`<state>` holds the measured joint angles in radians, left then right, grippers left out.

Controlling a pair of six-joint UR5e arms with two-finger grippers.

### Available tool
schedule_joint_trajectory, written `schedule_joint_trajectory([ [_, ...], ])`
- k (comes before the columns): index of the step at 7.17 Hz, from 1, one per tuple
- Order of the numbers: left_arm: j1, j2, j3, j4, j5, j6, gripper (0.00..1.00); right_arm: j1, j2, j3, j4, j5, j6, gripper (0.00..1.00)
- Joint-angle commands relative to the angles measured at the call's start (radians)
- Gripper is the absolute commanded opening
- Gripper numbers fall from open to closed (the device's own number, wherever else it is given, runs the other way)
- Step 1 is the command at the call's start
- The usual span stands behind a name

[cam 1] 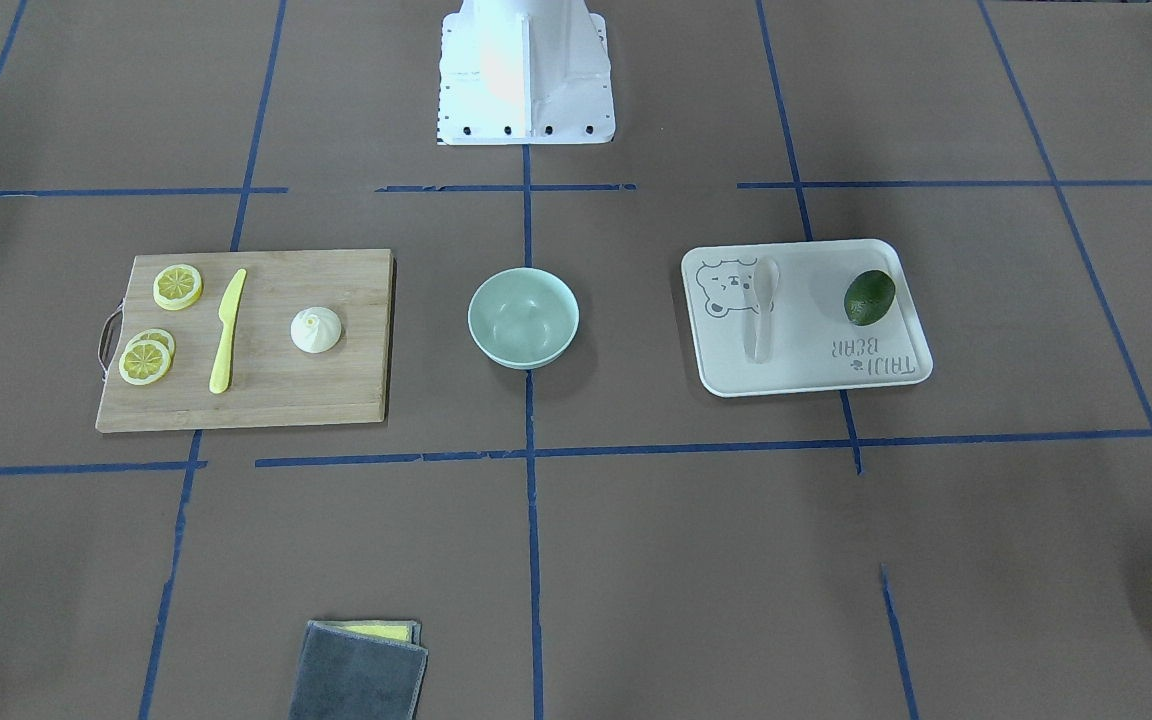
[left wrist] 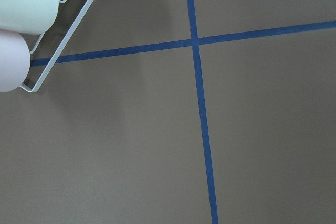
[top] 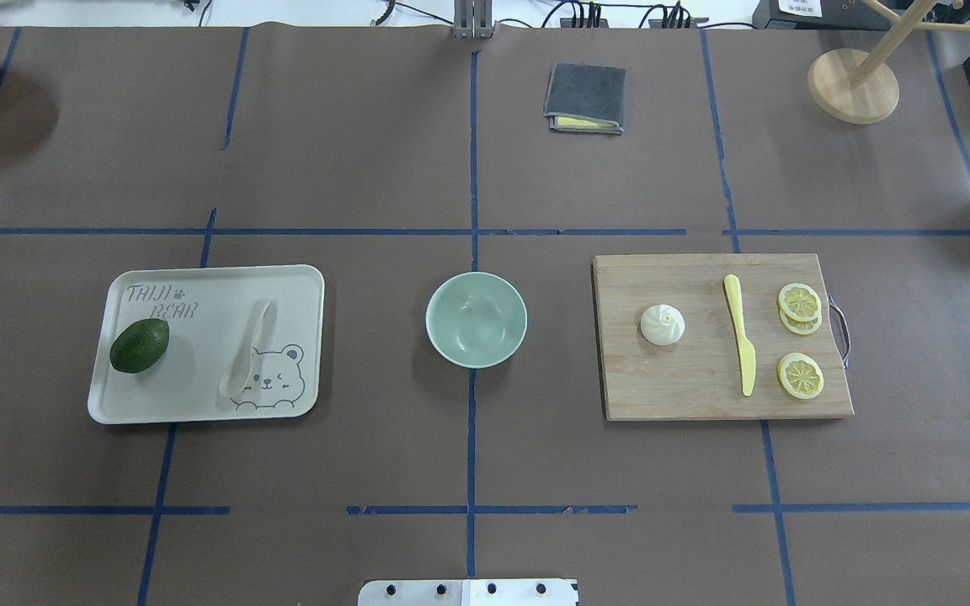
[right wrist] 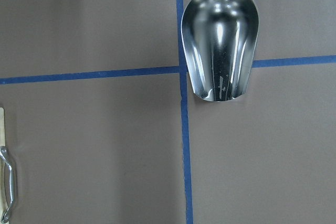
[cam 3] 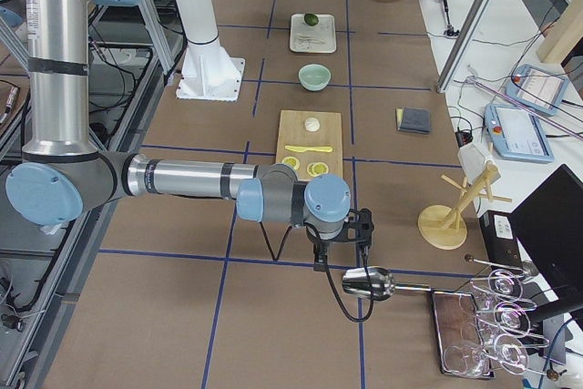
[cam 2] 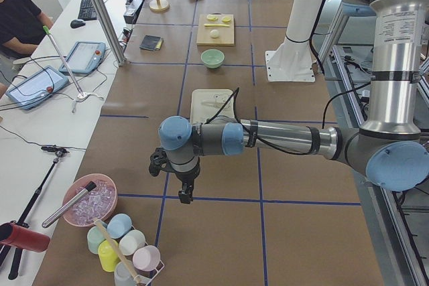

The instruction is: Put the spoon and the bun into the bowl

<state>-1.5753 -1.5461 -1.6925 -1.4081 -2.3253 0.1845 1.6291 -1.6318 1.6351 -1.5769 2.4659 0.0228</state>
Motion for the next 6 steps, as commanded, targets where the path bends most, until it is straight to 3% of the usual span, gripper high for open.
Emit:
schedule_joint_trajectory([
  [1, 0.000, -0.002, -0.003, -0.012, -0.006, 0.001, 1.00, 0.000, 0.003, 0.000, 0.000, -0.001, 0.000, 1.00],
  [3, 0.006, -0.031, -0.076, -0.047, -0.008, -0.010, 1.00, 0.000, 0.015, 0.005, 0.000, 0.001, 0.008, 1.00],
  [4, 0.014, -0.032, -0.096, -0.151, -0.008, -0.011, 1.00, 0.000, 0.021, 0.005, 0.000, -0.001, 0.014, 1.00],
  [6, 0.171, -0.035, -0.171, -0.300, -0.005, -0.385, 1.00, -0.002, 0.101, 0.002, -0.008, -0.001, 0.022, 1.00],
])
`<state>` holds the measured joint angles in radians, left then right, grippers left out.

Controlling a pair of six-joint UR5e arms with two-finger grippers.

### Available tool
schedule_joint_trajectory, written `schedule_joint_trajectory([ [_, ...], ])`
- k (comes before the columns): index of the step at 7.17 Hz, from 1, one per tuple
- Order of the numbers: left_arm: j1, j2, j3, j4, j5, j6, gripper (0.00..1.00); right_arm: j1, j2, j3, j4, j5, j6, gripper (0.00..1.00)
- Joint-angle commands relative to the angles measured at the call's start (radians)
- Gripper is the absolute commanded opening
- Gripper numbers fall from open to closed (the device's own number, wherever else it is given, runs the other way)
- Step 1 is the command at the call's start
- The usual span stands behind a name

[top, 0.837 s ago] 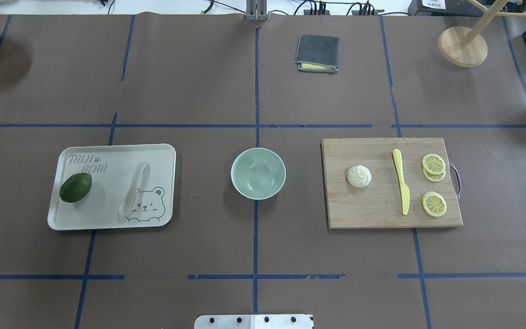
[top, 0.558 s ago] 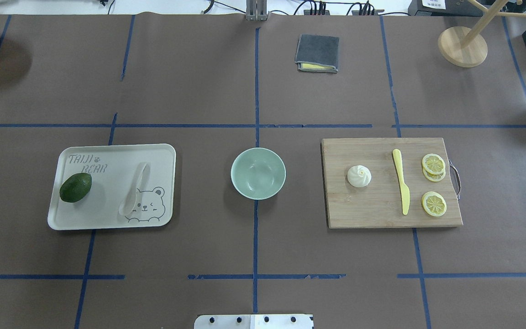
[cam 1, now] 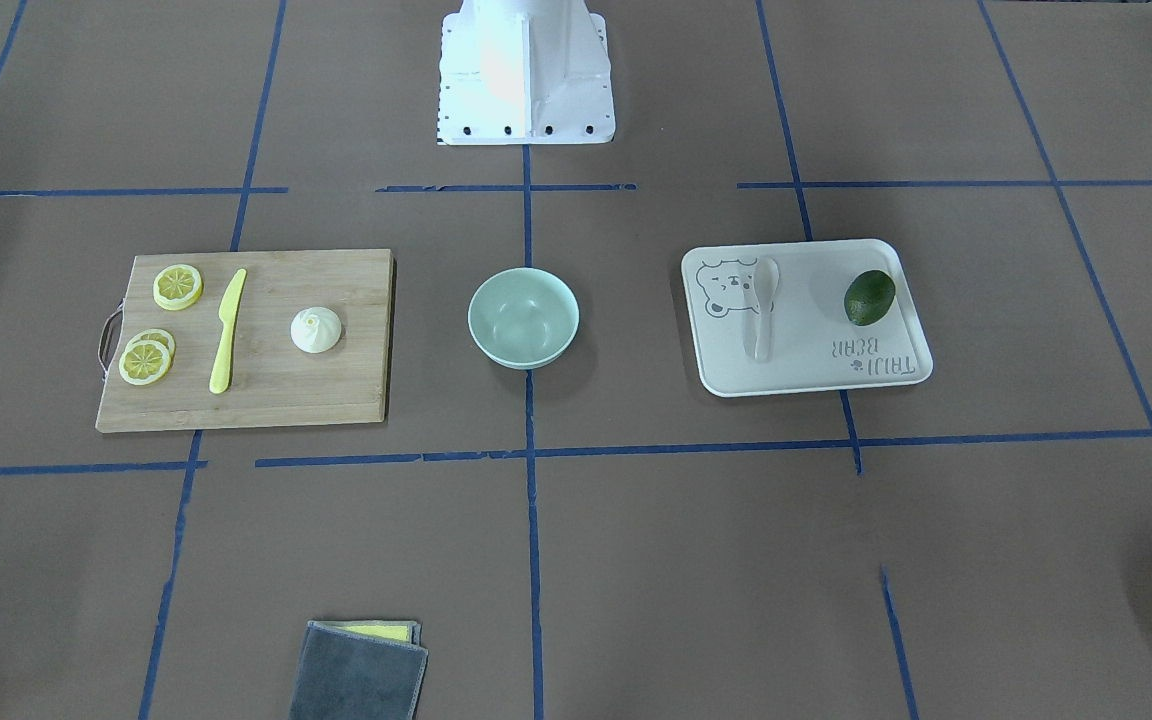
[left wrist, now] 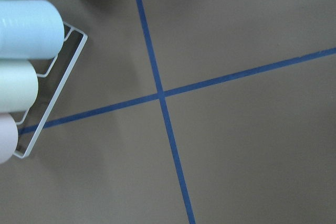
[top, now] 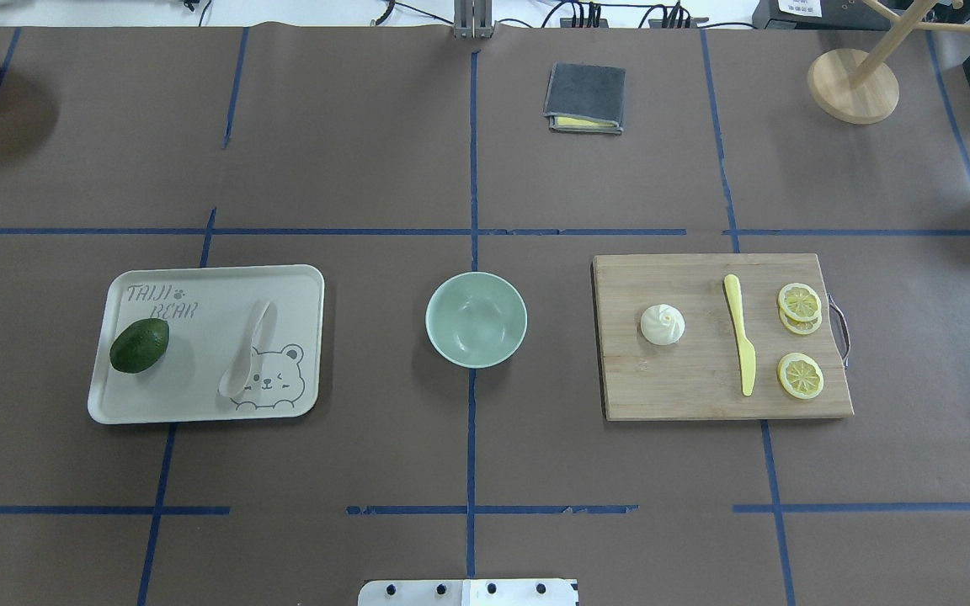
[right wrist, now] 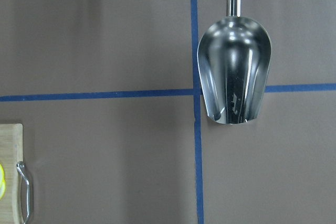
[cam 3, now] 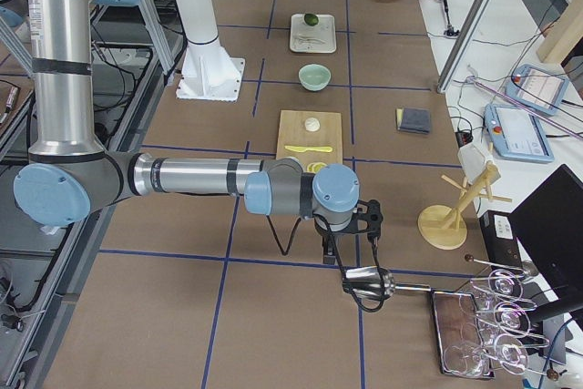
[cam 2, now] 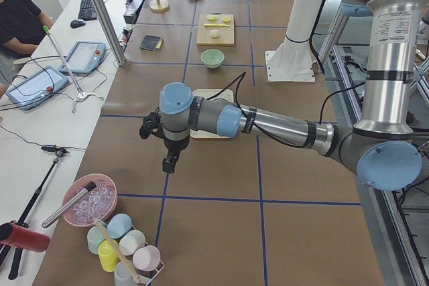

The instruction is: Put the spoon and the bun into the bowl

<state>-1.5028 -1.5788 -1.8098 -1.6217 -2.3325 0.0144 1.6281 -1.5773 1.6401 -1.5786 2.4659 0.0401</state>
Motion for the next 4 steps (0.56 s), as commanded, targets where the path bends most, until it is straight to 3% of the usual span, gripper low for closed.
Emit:
schedule_joint_trajectory([
  [1, 0.171, -0.004, -0.118, -0.090, 0.002, -0.361, 1.00, -0.007, 0.063, -0.006, -0.008, 0.002, 0.017, 1.00],
  [2, 0.261, -0.013, -0.193, -0.092, 0.010, -0.527, 1.00, -0.008, 0.063, -0.009, -0.001, 0.005, 0.064, 1.00],
  [4, 0.453, -0.113, -0.185, -0.110, 0.101, -0.742, 1.00, -0.008, 0.060, -0.016, 0.041, 0.007, 0.067, 1.00],
])
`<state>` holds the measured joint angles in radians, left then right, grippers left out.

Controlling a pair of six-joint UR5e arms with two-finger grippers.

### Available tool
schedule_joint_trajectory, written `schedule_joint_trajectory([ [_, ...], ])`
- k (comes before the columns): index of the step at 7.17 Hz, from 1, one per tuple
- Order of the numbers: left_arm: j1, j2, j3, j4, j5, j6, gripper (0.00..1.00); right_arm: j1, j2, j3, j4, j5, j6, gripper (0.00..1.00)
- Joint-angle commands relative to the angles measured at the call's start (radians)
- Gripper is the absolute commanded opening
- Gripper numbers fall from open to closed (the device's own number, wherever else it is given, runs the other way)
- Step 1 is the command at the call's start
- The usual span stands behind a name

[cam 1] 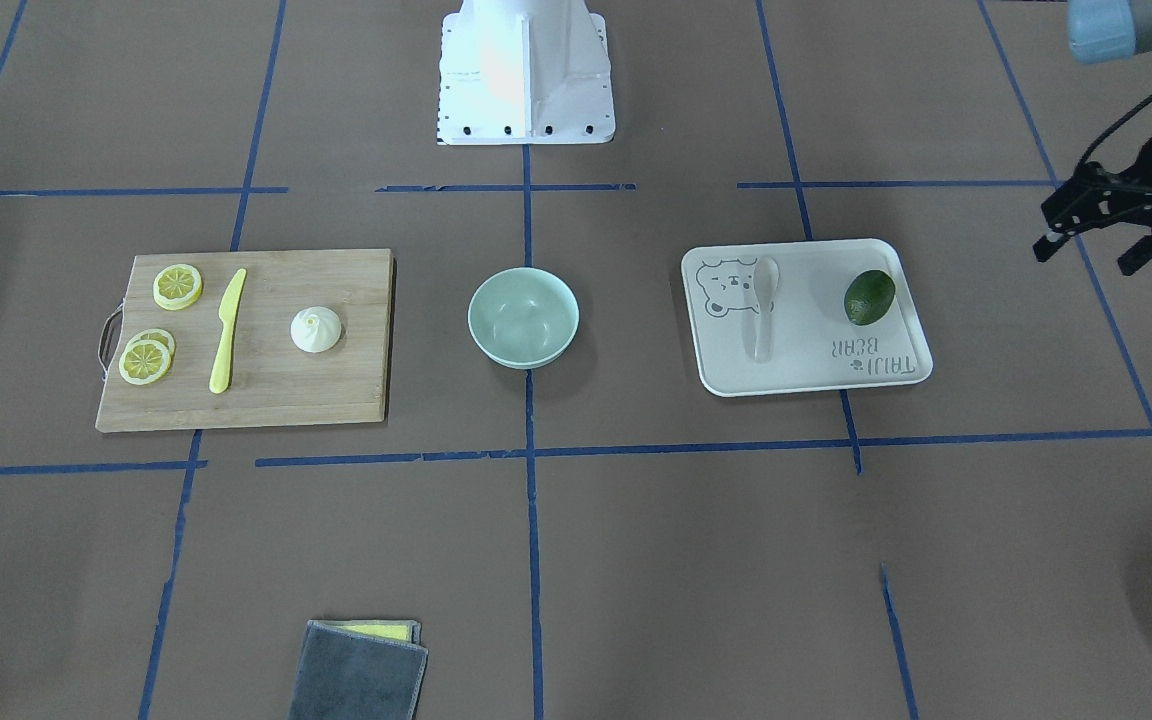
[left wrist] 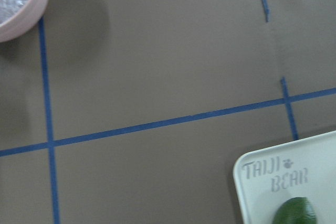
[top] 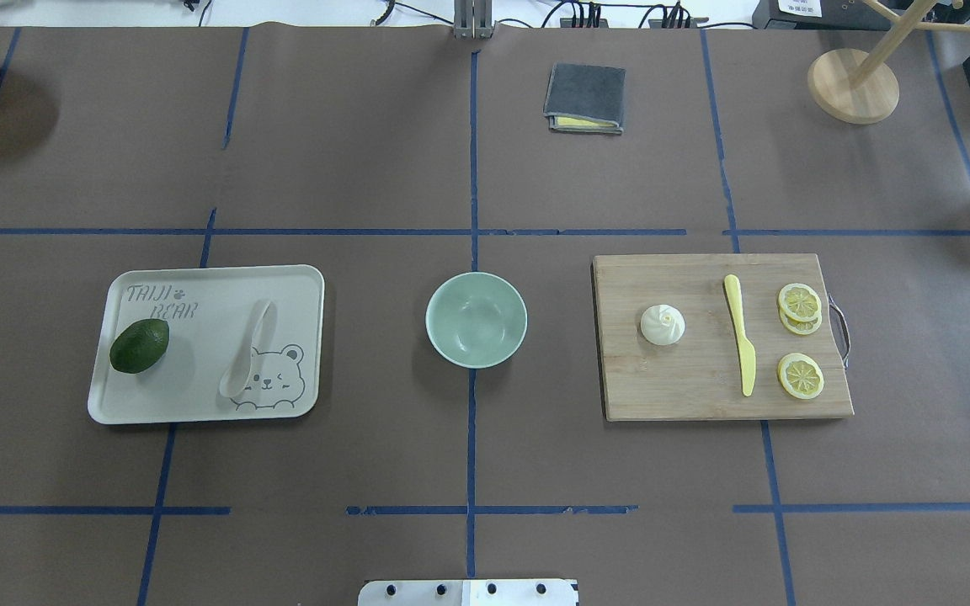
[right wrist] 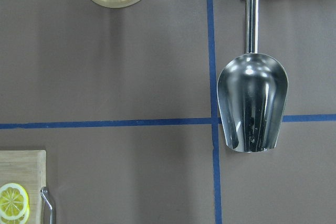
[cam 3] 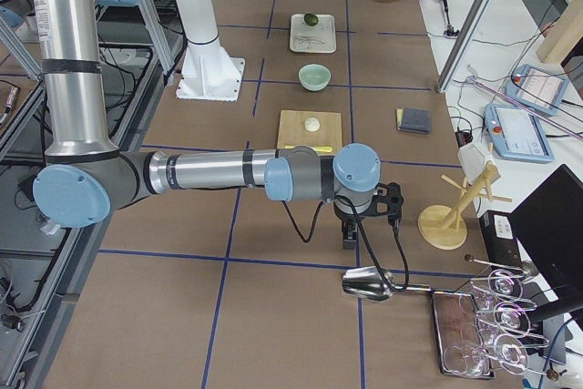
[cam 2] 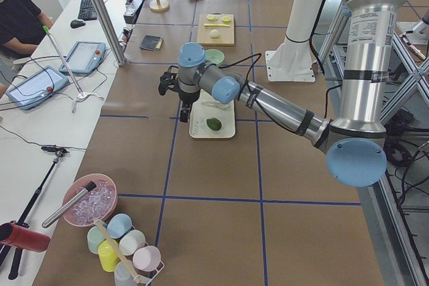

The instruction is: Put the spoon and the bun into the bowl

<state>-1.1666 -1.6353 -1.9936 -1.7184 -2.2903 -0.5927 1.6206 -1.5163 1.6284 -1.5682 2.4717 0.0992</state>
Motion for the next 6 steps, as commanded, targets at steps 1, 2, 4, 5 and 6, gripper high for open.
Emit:
schedule_joint_trajectory([
  [1, 0.181, -0.096, 0.042, -0.079, 0.098, -0.227, 1.00, -0.001, -0.001, -0.004, 0.048, 0.000, 0.058, 1.00],
  [2, 0.267, -0.133, 0.083, -0.134, 0.183, -0.305, 0.99, -0.001, -0.002, -0.005, 0.078, 0.000, 0.082, 1.00],
  [4, 0.346, -0.214, 0.174, -0.141, 0.250, -0.364, 0.99, -0.010, -0.009, -0.030, 0.088, 0.003, 0.083, 1.00],
  [5, 0.387, -0.216, 0.196, -0.157, 0.253, -0.363, 0.99, -0.021, -0.005, -0.032, 0.088, 0.003, 0.083, 1.00],
  [6, 0.436, -0.221, 0.197, -0.164, 0.296, -0.367, 0.99, -0.027, 0.005, -0.030, 0.089, 0.003, 0.086, 1.00],
])
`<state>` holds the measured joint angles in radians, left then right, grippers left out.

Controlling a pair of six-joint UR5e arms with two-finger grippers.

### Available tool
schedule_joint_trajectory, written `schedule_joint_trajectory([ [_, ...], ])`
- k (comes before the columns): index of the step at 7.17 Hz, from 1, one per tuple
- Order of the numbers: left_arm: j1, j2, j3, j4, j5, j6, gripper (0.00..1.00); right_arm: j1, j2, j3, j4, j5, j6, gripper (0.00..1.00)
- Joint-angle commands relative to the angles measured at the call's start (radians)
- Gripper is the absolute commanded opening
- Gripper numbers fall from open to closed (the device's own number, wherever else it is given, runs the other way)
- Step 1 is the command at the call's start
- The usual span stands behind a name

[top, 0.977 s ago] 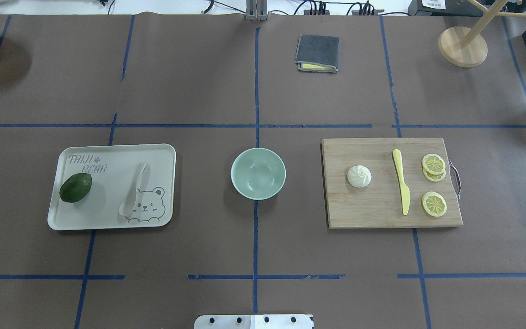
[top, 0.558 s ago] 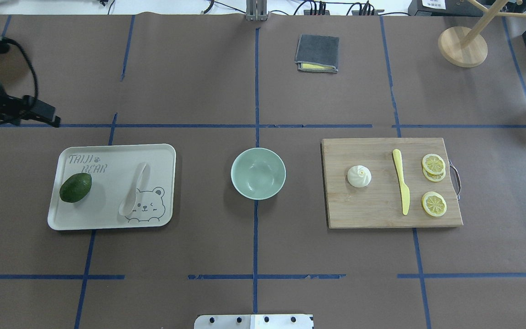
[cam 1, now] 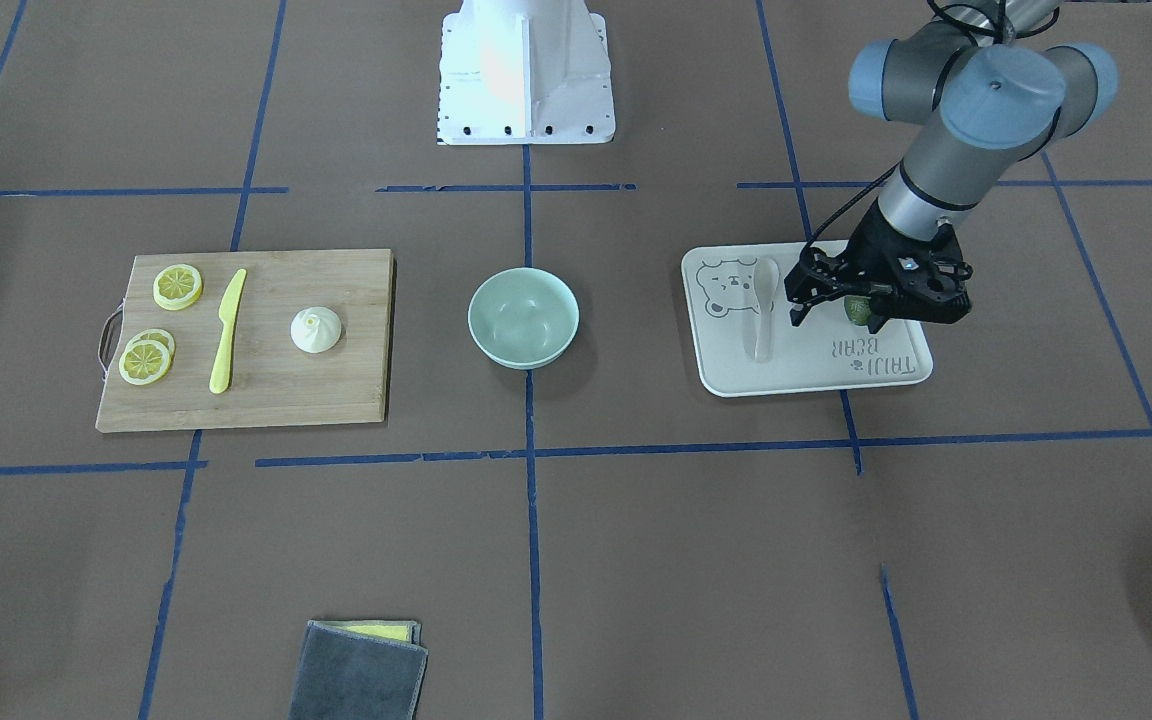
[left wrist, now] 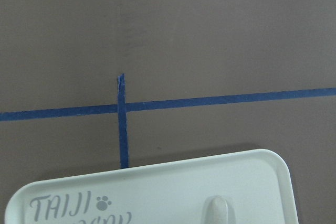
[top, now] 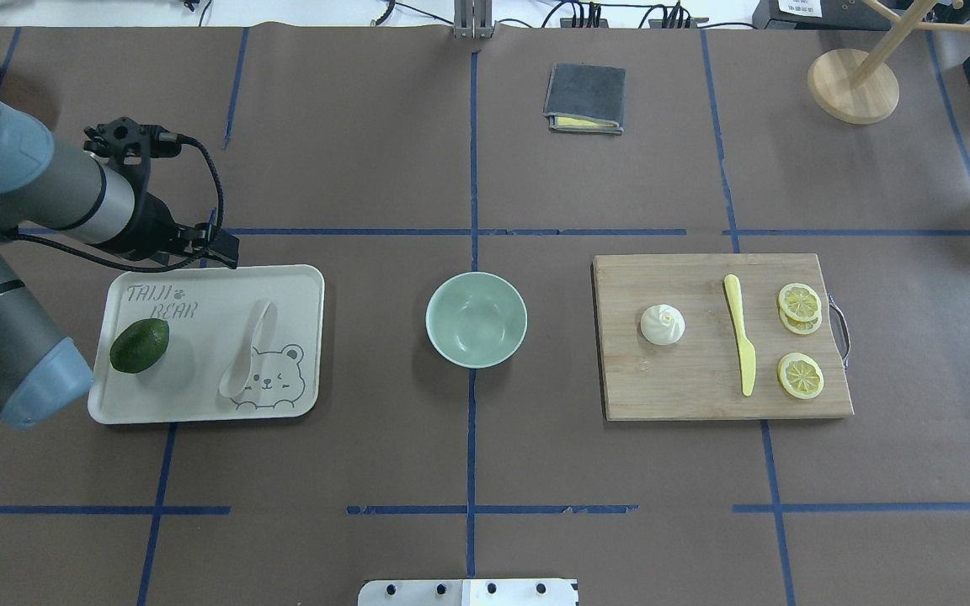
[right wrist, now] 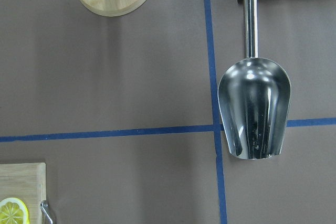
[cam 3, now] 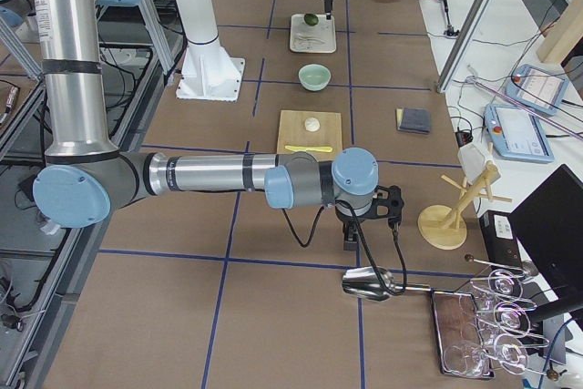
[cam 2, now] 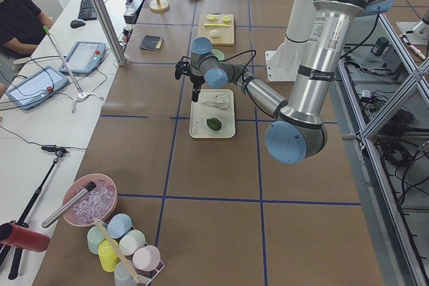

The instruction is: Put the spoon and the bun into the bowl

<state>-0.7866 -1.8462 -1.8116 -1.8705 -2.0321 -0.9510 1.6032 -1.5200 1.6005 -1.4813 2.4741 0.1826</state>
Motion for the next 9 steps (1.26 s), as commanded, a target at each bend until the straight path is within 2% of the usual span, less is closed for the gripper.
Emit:
schedule_joint_trajectory([
  [1, 0.097, -0.018, 0.034, -0.013, 0.074, -0.009, 0.99, -0.015, 0.012, 0.001, 0.004, 0.000, -0.003, 1.00],
  [5, 0.142, -0.027, 0.094, -0.015, 0.128, -0.005, 0.98, -0.048, 0.055, 0.012, 0.004, -0.006, 0.000, 1.00],
  [6, 0.144, -0.025, 0.094, -0.015, 0.127, -0.006, 0.94, -0.067, 0.058, 0.022, 0.004, -0.009, 0.032, 1.00],
  [8, 0.145, -0.027, 0.097, -0.015, 0.127, -0.006, 0.85, -0.139, 0.109, 0.062, 0.001, -0.012, 0.203, 1.00],
  [9, 0.145, -0.027, 0.098, -0.016, 0.127, -0.003, 0.84, -0.181, 0.110, 0.103, 0.001, -0.030, 0.260, 1.00],
])
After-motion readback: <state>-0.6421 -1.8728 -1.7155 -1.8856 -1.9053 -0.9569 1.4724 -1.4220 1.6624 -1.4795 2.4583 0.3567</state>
